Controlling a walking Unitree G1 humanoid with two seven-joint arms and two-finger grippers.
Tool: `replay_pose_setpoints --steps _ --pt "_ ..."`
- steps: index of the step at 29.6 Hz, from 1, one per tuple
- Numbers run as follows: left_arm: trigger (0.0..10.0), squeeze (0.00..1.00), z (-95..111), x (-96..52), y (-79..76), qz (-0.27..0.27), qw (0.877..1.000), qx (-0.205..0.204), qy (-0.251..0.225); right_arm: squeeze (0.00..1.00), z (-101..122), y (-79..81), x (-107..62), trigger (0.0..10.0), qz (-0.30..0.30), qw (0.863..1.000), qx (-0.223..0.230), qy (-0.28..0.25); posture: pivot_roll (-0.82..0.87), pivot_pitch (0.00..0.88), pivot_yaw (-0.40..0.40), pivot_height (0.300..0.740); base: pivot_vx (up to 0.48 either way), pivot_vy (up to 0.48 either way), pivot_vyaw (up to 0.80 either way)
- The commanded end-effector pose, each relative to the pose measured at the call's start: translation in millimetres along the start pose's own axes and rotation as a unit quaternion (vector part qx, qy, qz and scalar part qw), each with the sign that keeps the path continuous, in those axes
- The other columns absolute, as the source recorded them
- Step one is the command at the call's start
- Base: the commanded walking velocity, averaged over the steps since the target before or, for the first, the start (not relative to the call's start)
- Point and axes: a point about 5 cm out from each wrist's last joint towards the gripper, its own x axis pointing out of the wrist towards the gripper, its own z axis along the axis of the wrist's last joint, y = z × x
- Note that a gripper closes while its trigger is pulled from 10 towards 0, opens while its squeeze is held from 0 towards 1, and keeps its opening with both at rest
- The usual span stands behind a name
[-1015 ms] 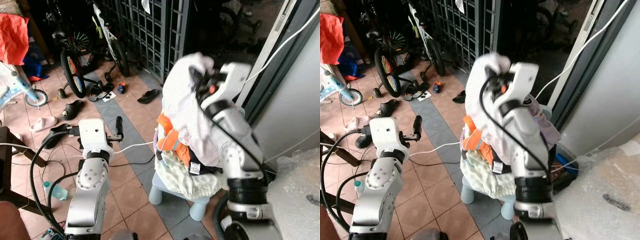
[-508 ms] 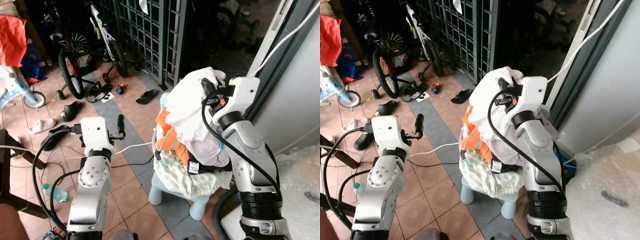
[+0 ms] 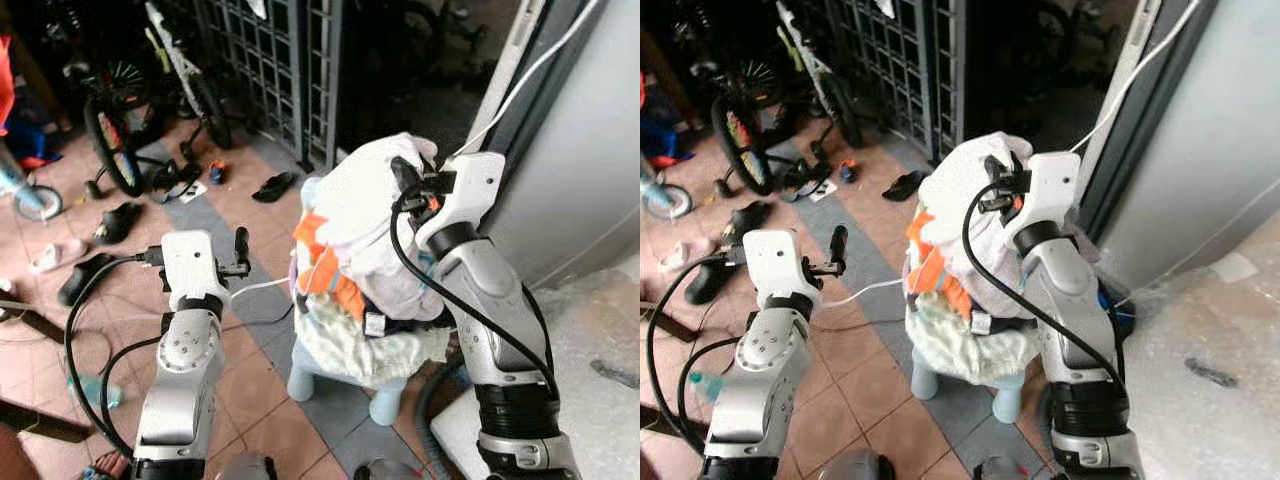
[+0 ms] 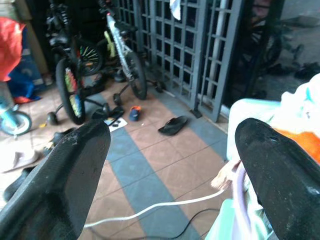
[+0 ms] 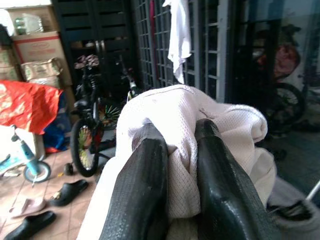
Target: Clothes washing
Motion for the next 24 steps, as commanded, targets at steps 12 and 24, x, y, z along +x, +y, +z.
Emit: replay_pose_setpoints --steps 12,24 --pt "10.0 0.0 -1.1 1.7 0.5 0.008 1.0 -0.003 0.004 0.0 5.6 0.1 3.7 10.0 -0.001 1.0 -0.003 -0.016 -0.04 0.0 0.039 0.74 -0.292 0.0 0.0" --pt "10.0 0.0 -1.1 3.9 0.4 0.013 1.0 -0.007 0.002 0.0 9.4 -6.8 5.5 10.0 -0.028 0.998 -0.048 -0.028 -0.04 0.0 0.037 0.74 -0.063 0.0 -0.6"
